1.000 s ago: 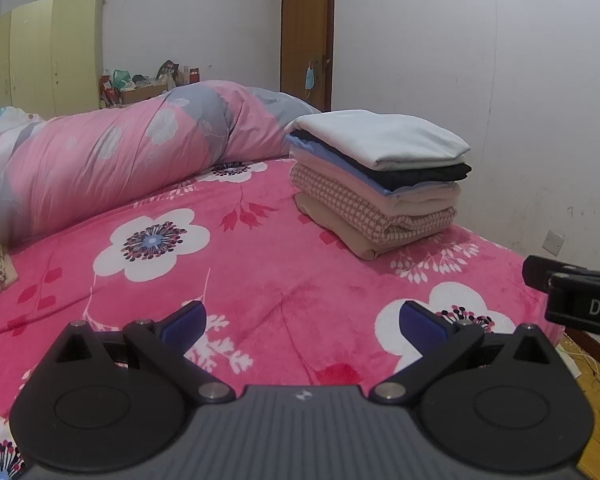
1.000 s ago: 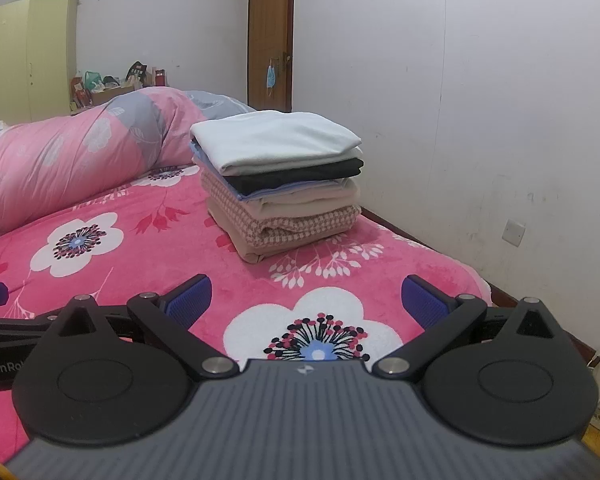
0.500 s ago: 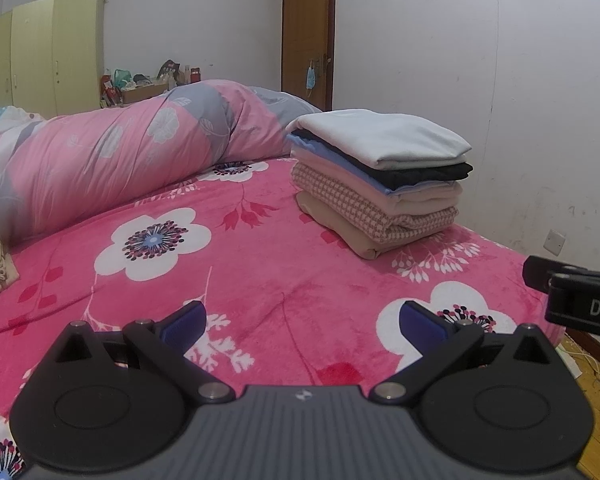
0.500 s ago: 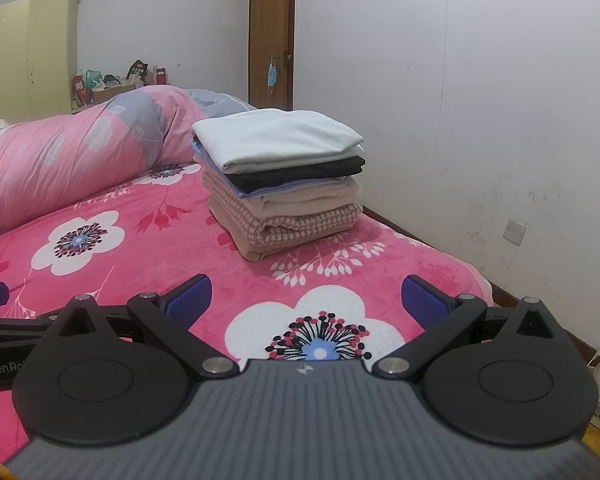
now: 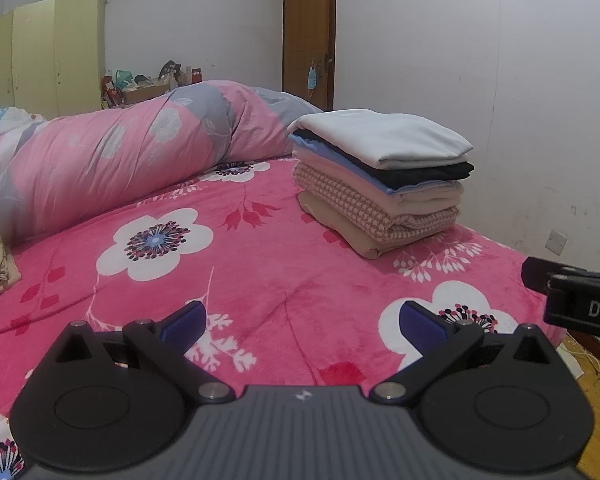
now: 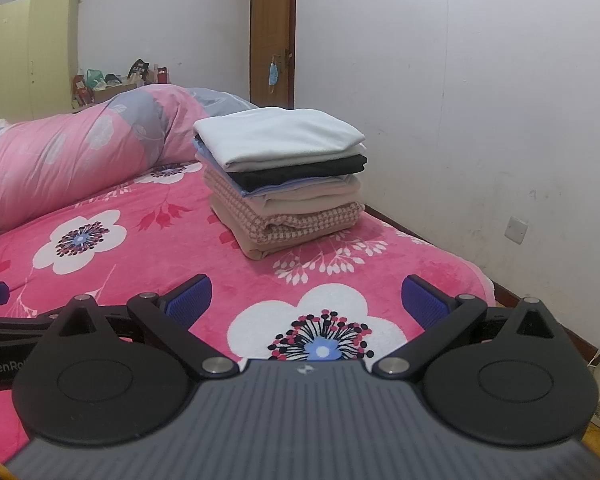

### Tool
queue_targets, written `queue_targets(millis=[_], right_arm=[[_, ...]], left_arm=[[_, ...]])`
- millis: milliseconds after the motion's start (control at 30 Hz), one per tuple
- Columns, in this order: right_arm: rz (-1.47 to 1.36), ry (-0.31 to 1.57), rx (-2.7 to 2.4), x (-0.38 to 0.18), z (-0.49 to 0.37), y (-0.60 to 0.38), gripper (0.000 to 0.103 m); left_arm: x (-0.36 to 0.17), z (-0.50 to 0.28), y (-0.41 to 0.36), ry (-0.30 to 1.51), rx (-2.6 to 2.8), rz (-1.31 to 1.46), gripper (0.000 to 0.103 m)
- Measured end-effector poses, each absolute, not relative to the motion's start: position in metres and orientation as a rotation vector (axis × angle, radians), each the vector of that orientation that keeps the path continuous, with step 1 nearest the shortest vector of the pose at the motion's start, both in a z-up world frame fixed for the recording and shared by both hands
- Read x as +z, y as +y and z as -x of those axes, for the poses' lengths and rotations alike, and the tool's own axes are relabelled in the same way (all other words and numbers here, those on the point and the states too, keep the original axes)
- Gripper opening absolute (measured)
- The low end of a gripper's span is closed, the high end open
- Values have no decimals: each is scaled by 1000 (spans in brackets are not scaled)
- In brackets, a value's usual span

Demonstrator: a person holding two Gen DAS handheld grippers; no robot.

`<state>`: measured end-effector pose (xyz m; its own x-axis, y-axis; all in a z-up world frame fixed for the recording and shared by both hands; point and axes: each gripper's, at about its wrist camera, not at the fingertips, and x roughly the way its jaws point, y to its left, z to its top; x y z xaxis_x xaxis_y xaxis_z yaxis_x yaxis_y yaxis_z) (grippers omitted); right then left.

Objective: Fold clothes

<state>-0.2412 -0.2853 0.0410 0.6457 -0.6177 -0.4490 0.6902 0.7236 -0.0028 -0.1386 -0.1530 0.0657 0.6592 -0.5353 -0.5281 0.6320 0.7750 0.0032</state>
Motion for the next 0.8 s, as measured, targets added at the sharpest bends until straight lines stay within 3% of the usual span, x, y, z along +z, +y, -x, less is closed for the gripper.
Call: queue_targets(millis=[800], right_arm=[[-177, 446, -743, 41, 240, -281, 102]], left_arm=[[67, 138, -153, 535, -655, -189, 103]])
